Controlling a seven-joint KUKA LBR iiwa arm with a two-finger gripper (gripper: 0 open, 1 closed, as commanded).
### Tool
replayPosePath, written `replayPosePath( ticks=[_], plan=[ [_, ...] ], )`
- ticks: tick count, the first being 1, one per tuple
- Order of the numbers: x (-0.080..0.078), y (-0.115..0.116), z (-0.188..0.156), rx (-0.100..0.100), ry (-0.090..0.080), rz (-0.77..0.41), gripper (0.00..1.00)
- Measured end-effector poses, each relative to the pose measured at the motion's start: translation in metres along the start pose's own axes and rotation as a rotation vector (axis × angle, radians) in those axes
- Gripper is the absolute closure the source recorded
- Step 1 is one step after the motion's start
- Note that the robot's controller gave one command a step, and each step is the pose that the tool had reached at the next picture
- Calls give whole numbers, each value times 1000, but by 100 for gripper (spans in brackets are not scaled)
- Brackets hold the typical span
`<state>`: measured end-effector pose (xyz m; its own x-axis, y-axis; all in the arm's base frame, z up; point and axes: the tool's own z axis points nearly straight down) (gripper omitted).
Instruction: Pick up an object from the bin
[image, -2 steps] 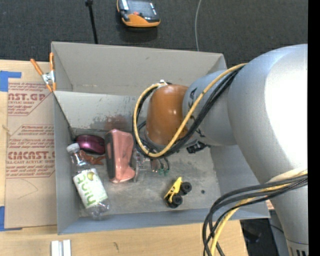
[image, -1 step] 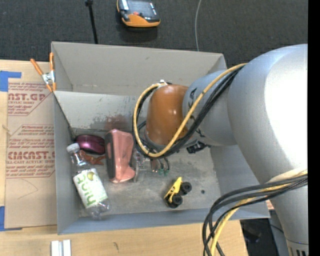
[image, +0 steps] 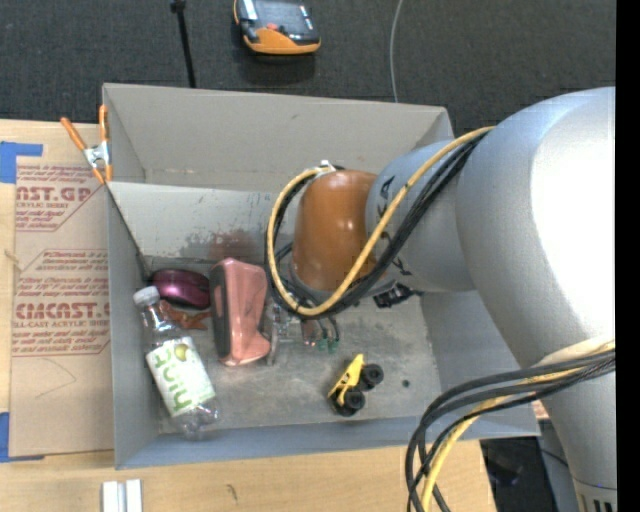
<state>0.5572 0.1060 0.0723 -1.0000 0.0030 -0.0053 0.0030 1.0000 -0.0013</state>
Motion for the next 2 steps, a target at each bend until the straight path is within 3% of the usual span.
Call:
replayPosePath(
  ticks=[1,2],
  plan=[
    [28,-19,-19,-2,2,-3,100],
    [22,-8,-42,1,10,23,100]
  ],
)
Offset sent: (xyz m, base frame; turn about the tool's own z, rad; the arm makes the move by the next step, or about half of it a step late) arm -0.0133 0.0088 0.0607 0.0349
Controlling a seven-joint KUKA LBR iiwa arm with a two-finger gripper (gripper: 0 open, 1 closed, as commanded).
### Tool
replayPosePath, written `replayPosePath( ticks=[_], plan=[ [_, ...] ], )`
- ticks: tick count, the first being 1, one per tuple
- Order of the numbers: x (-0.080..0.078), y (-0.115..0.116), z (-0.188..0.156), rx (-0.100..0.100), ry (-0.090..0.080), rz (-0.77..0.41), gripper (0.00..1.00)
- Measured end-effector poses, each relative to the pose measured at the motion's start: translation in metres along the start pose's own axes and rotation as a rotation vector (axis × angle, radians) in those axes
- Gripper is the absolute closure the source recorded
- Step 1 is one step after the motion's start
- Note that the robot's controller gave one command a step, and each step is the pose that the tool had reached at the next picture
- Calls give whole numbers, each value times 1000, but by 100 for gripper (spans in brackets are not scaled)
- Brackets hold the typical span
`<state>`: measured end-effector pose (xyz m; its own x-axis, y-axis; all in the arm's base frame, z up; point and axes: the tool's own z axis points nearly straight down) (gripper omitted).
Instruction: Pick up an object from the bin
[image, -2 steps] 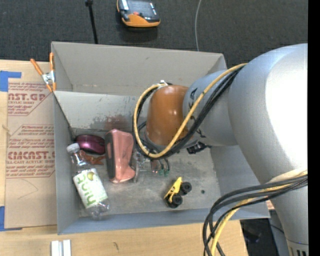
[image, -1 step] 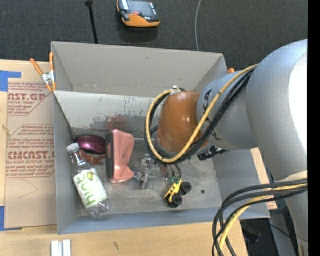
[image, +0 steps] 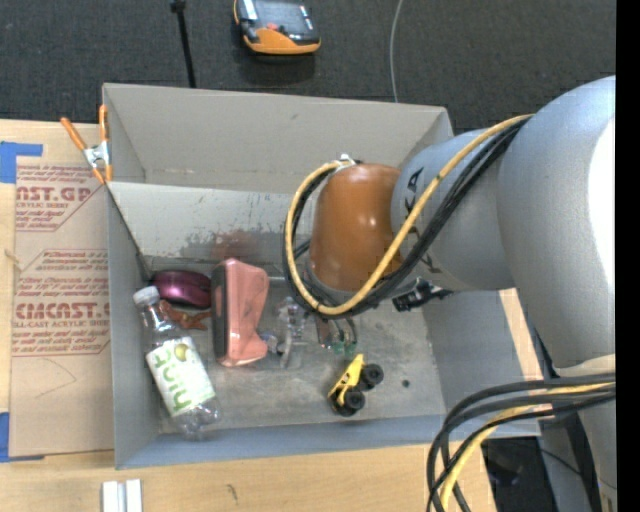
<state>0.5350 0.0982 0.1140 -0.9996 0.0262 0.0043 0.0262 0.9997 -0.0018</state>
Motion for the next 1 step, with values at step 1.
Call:
replayPosePath(
  ticks=[1],
  plan=[
    [2,18,-33,-2,-4,-27,100]
  ],
)
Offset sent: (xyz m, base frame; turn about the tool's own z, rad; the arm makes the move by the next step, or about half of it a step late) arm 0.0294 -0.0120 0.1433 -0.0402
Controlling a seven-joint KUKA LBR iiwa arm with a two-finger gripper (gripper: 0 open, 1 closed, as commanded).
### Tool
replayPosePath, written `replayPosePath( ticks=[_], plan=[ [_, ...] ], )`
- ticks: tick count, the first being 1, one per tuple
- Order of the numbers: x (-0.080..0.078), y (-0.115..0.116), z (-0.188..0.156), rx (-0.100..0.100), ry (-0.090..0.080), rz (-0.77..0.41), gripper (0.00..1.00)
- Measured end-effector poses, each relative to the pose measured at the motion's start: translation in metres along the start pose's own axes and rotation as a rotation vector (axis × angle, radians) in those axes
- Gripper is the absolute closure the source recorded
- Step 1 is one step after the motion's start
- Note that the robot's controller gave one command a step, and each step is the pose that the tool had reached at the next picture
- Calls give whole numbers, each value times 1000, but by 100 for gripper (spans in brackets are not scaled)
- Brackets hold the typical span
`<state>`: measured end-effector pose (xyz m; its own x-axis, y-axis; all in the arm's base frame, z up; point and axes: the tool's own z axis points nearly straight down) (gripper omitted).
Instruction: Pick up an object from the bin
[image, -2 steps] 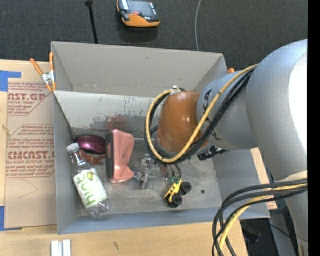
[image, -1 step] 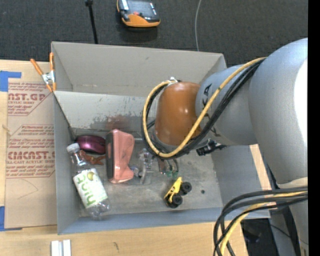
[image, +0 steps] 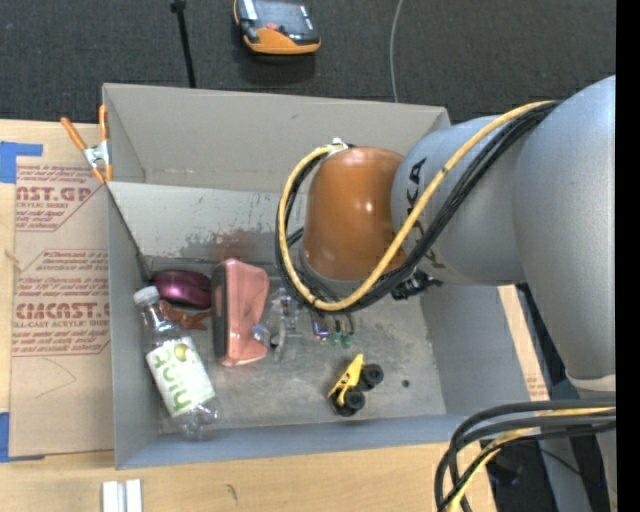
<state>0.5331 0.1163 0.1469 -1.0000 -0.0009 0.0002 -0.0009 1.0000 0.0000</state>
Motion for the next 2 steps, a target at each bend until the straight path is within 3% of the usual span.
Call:
replayPosePath(
  ticks=[1,2],
  plan=[
    [-10,-7,-47,-1,4,-18,100],
    [9,-13,-95,0,-2,-59,100]
  ],
)
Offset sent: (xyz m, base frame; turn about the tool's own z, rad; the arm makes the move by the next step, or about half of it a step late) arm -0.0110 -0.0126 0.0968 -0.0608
